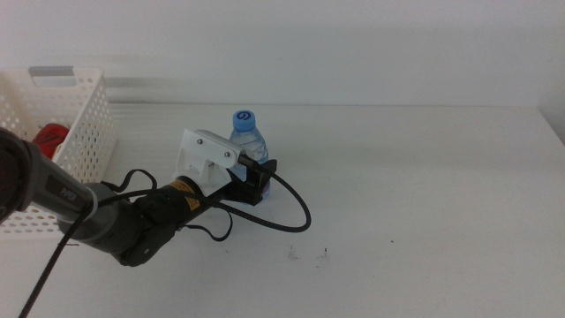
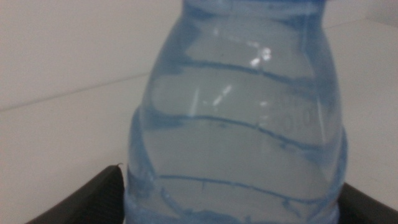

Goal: Use arms to grab the bottles and put them into the dustbin to the left of the table.

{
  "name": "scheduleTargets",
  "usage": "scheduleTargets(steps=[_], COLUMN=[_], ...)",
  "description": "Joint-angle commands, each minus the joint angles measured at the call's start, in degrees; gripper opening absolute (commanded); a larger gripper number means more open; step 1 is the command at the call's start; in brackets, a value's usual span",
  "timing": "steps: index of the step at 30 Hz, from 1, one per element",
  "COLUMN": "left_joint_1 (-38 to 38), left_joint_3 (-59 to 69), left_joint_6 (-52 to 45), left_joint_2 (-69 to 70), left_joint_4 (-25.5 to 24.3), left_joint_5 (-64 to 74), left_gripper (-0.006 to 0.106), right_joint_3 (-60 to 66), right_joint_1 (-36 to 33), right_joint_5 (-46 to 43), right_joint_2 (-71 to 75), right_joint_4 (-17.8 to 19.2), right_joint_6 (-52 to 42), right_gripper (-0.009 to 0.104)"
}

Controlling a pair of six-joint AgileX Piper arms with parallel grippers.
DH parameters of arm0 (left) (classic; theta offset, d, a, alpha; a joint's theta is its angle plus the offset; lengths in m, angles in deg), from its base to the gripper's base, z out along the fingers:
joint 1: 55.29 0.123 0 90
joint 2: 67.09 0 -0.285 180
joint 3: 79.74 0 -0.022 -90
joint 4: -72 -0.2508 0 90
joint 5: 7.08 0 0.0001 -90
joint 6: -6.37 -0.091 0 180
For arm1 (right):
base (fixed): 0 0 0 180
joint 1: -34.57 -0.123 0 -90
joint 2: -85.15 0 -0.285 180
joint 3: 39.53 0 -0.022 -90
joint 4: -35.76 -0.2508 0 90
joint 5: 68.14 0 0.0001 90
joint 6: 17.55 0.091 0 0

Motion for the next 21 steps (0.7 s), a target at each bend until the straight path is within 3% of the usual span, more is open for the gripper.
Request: scheduleTargets(steps=[1, 6, 11, 14, 21], left_joint_1=[0.11, 0.11, 0.11, 0.11, 0.01], left_joint_3=[-0.71, -1.52, -1.9, -1.9, -1.9], left_joint_6=[0.75, 0.89, 0.89, 3.03, 5.8], left_joint_2=[-0.34, -0.87, -0.53, 2.1, 14.73], left_joint_4=[-0.03, -2.34, -4.15, -5.43, -6.91], left_joint_5=[-0.72, -0.72, -0.34, 2.31, 13.23], left_gripper=[0.093, 0.083, 0.052, 0.04, 0.037], right_joint_3=[-0.39, -0.39, -0.39, -0.39, -0.39], right_joint_1=[-0.26, -0.26, -0.26, -0.26, -0.26], right_joint_5=[-0.41, -0.41, -0.41, -0.41, -0.41], right_joint_2=[-0.21, -0.21, -0.21, -0.21, -0.21], right_joint_4=[0.2, 0.2, 0.2, 0.2, 0.2], right_joint_6=[-0.05, -0.05, -0.05, -0.05, -0.05], right_gripper=[0.092, 0.092, 0.092, 0.092, 0.092])
